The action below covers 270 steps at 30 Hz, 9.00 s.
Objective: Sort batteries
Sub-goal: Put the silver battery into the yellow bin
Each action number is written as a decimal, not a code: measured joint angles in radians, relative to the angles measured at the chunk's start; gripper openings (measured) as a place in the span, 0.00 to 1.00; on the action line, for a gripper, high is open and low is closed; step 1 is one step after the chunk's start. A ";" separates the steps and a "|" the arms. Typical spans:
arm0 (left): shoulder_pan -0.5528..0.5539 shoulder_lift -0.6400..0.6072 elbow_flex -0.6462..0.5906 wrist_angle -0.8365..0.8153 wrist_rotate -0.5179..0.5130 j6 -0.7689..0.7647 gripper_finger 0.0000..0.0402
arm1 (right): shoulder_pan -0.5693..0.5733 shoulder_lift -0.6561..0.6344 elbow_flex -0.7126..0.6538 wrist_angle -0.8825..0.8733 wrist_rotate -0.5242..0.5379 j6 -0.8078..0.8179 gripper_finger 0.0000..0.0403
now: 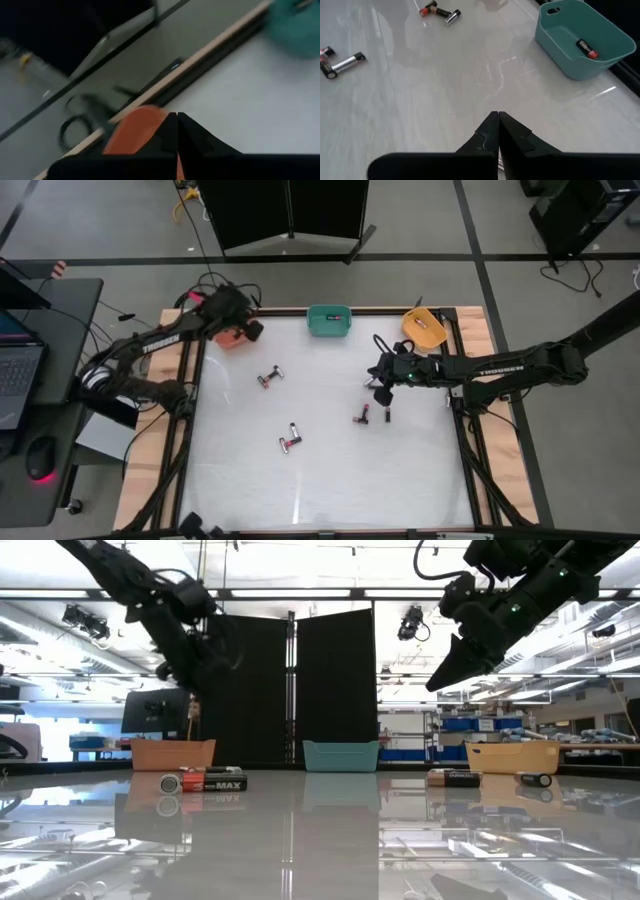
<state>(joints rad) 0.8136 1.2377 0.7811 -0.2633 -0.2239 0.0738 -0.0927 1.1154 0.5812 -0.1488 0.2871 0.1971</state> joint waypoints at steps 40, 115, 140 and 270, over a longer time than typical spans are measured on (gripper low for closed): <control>-0.278 -0.067 -0.407 0.723 0.171 -0.034 0.02 | -0.085 0.540 0.222 -1.225 -0.321 0.190 0.02; -0.278 -0.067 -0.407 0.737 0.173 0.001 0.03 | -0.355 0.624 0.170 -1.154 -0.181 -0.021 0.02; -0.278 -0.067 -0.406 0.744 0.173 0.001 0.03 | -0.320 0.698 0.158 -1.216 -0.164 -0.009 0.03; -0.279 -0.067 -0.407 0.712 0.176 0.021 0.03 | -0.852 0.633 0.455 -0.655 0.031 -0.121 0.20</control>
<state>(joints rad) 0.5347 1.1709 0.3744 0.4492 -0.0475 0.0948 -0.9451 1.7479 1.0359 -0.8039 0.3183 0.0761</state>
